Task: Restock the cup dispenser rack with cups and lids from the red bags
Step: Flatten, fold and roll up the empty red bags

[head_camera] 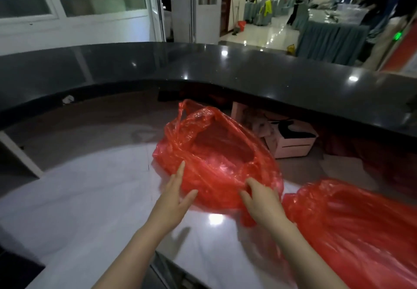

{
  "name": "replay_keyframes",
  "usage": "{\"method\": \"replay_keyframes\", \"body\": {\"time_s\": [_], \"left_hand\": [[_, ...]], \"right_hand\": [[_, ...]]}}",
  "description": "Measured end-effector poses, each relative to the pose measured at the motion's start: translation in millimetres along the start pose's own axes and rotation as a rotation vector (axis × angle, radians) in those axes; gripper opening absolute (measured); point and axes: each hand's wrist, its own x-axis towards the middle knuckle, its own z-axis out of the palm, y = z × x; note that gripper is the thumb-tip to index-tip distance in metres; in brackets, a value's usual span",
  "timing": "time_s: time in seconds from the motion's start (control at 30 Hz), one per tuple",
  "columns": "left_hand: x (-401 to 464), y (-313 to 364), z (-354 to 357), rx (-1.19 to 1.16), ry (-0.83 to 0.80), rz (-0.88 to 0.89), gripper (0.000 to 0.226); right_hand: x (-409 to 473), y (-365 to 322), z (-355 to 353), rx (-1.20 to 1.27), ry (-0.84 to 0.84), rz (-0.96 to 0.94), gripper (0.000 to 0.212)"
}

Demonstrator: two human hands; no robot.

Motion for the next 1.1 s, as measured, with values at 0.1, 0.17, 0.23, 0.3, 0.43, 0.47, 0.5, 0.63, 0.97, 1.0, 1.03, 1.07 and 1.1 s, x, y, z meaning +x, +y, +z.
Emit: {"method": "replay_keyframes", "body": {"time_s": [0.1, 0.17, 0.23, 0.3, 0.43, 0.47, 0.5, 0.63, 0.97, 1.0, 1.03, 1.07, 1.1], "left_hand": [[-4, 4, 1, -0.077, 0.061, -0.005, 0.093], [-9, 5, -4, -0.088, 0.140, -0.025, 0.101], [-16, 4, -11, -0.066, 0.233, -0.062, 0.103], [-24, 2, -20, -0.069, 0.305, -0.095, 0.104], [-39, -2, -32, -0.358, 0.356, -0.158, 0.108], [-44, -2, -33, -0.447, 0.349, -0.181, 0.107], [-49, -3, -35, -0.492, 0.341, -0.192, 0.105], [-69, -6, -37, -0.549, 0.291, -0.153, 0.080], [-91, -9, -14, -0.533, 0.134, -0.151, 0.126], [-91, -7, -10, -0.518, 0.130, -0.144, 0.129], [-91, -5, -8, -0.504, 0.127, -0.145, 0.130], [-90, -3, -5, -0.488, 0.137, -0.144, 0.128], [-89, -1, -3, -0.465, 0.168, -0.137, 0.125]], "right_hand": [[5, -16, -7, 0.311, 0.085, 0.029, 0.012], [8, -32, -13, 0.495, 0.121, 0.024, 0.016], [8, -53, -16, 0.736, 0.124, 0.064, 0.021], [6, -70, -17, 1.013, 0.113, 0.141, 0.024], [-4, -91, -15, 1.484, 0.039, 0.338, 0.022], [-8, -93, -15, 1.549, 0.008, 0.374, 0.019], [-12, -96, -14, 1.590, -0.016, 0.395, 0.018], [-29, -102, -8, 1.653, -0.054, 0.439, 0.040], [-79, -69, 19, 1.482, -0.078, 0.030, 0.114], [-84, -65, 19, 1.413, -0.069, 0.006, 0.110], [-88, -62, 19, 1.336, -0.058, -0.010, 0.102], [-91, -60, 20, 1.262, -0.048, -0.018, 0.093], [-92, -59, 20, 1.203, -0.041, -0.012, 0.083]]}}
